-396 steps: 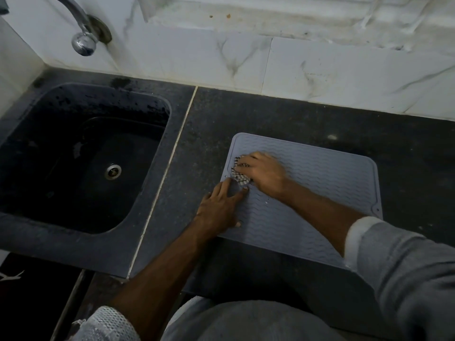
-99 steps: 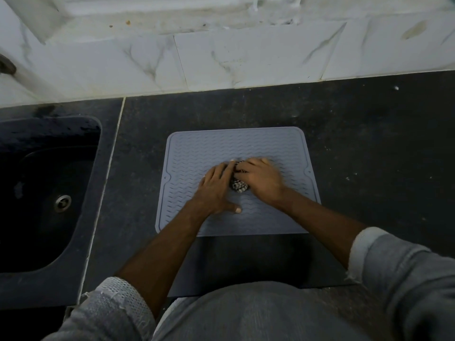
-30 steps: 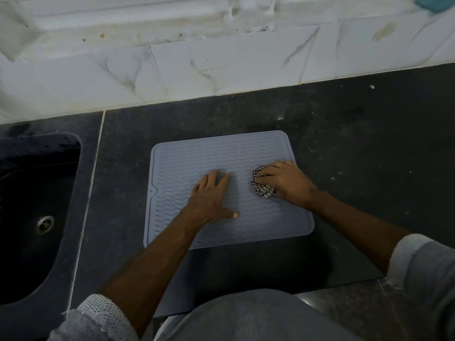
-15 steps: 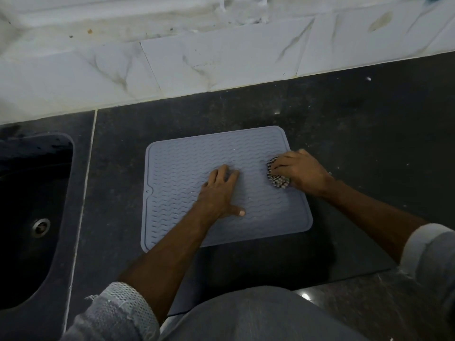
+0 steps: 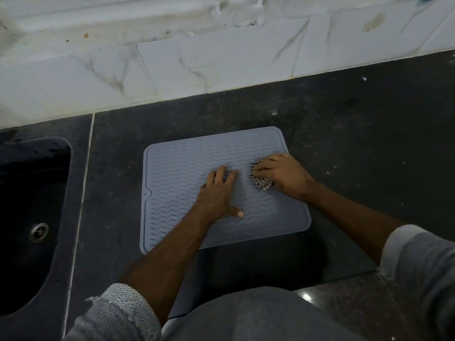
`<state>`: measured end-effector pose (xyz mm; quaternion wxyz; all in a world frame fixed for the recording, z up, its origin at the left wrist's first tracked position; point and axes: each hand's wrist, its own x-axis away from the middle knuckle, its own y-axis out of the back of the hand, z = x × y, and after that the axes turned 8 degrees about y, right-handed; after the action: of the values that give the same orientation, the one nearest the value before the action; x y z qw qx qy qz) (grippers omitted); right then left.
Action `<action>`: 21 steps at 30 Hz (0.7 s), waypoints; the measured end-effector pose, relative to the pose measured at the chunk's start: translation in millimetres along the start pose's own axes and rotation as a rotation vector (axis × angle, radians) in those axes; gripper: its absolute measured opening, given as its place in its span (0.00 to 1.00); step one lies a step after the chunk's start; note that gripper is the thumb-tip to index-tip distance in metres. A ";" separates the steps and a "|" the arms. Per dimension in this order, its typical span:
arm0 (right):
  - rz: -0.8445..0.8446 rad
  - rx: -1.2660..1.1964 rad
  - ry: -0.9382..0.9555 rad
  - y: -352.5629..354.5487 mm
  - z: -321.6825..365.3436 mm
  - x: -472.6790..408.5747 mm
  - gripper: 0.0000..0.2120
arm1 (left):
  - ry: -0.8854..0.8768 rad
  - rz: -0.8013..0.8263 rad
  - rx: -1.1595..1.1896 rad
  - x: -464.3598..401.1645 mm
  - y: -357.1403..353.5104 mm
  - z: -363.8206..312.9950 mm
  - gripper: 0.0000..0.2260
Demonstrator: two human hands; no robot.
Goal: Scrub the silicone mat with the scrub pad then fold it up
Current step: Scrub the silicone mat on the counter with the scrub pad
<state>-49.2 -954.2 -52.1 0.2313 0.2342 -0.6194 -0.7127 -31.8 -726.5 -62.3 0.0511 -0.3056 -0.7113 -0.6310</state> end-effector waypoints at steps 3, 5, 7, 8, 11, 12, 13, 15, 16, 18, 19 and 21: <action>-0.007 0.015 -0.084 7.7 -20.0 30.3 0.21 | -0.009 -0.007 -0.002 0.3 -0.2 1.0 0.53; 0.023 0.032 -0.139 11.5 -26.5 40.7 0.21 | -0.012 -0.014 0.000 -0.2 -0.3 0.7 0.53; 0.027 0.046 -0.172 10.7 -25.8 41.0 0.19 | -0.012 -0.012 0.001 -0.7 -0.4 0.2 0.53; 0.012 0.046 -0.176 10.2 -23.8 38.9 0.18 | -0.010 -0.010 0.000 -0.8 -0.5 0.1 0.53; -0.055 0.030 -0.142 8.9 -10.7 26.0 0.18 | -0.009 -0.009 -0.003 -0.4 -0.8 0.0 0.53; -0.067 0.025 -0.115 7.8 -3.5 19.6 0.18 | -0.009 -0.009 -0.004 -0.4 -0.7 0.0 0.53; -0.072 0.015 -0.086 5.9 4.4 12.9 0.18 | -0.007 -0.008 -0.003 -0.5 -0.6 -0.2 0.53; -0.057 -0.011 -0.032 0.0 19.0 2.0 0.17 | 0.000 -0.005 -0.005 -0.6 -0.2 -0.9 0.53; -0.041 -0.013 -0.015 -2.5 24.4 -0.7 0.18 | 0.003 -0.005 -0.007 -0.4 0.1 -1.2 0.53; -0.041 0.002 -0.005 -3.7 26.2 2.9 0.18 | -0.002 -0.005 0.000 0.2 0.5 -0.9 0.53; -0.052 0.008 -0.012 -2.9 23.0 9.0 0.19 | -0.006 -0.004 0.006 0.5 0.6 -0.4 0.53; -0.066 0.019 -0.044 -0.6 12.9 26.0 0.20 | -0.013 -0.002 0.012 1.1 0.5 0.6 0.53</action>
<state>-77.5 -960.3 -52.4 0.1918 0.2408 -0.6230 -0.7191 -32.2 -725.5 -61.6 0.0475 -0.3085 -0.7158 -0.6247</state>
